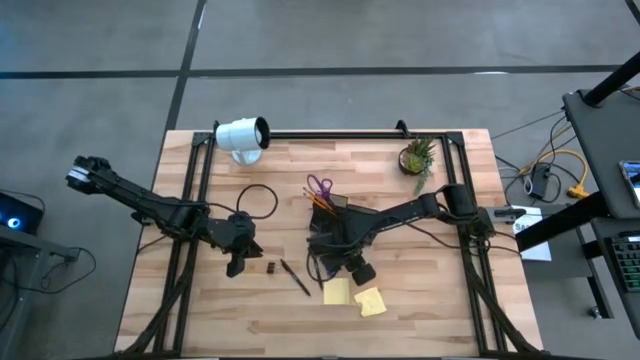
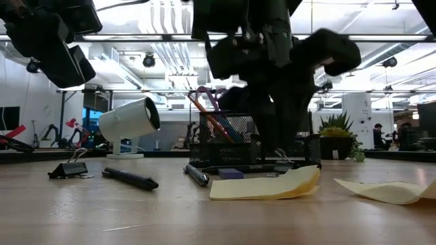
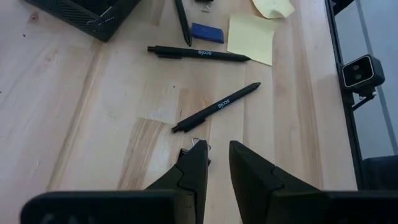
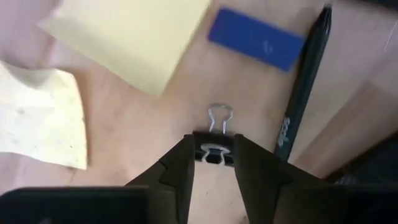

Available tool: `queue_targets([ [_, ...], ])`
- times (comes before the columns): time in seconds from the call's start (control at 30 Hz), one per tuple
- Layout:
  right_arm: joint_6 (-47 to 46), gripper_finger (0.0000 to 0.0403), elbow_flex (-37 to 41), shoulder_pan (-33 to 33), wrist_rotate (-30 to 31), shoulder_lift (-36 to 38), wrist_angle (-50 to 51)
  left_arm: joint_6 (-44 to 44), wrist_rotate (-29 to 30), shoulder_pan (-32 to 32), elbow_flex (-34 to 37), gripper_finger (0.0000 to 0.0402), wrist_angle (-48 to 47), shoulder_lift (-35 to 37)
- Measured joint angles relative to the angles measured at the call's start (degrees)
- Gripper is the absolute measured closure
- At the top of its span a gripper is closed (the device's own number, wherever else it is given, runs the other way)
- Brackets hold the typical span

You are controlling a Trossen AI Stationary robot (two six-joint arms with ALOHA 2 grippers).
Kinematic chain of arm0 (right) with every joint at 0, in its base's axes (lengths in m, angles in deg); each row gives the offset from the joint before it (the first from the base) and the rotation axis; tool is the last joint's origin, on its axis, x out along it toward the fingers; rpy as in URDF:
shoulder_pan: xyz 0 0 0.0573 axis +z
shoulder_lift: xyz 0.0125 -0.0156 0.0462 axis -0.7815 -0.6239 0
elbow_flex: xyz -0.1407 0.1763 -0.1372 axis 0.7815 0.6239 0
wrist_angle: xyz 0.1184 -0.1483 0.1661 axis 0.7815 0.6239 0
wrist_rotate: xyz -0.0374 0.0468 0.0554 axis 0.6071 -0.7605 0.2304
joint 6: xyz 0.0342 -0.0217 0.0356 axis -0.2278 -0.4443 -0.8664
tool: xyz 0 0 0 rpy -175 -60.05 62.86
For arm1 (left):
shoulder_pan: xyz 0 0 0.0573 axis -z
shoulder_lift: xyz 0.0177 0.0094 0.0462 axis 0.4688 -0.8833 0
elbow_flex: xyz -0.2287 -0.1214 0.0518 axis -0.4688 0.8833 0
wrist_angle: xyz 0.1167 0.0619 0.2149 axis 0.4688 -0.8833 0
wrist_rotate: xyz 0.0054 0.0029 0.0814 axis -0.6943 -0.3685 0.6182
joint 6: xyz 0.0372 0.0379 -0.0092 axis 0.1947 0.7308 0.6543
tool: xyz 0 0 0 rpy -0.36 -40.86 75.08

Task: Pick and place office supplies into organizer
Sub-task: Put the right black binder clip into the black desk organizer

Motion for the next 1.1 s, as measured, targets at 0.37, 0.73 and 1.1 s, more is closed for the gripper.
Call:
queue_targets([
  [0.37,-1.83,0.0305,-0.68,1.22,1.99,-0.08,0.05,-1.27,0.0,0.0,0.0,0.0351,0.02,0.0],
  [0.73,-36.59,0.0305,-0.98,4.07,18.09,-0.76,1.47,-1.01,0.0,0.02,0.0,0.0351,0.02,0.0],
  [1.1,-48.62,0.0305,-3.78,10.37,17.82,-0.15,4.41,0.72,-0.07,0.04,0.0,0.0351,-0.02,-0.02],
])
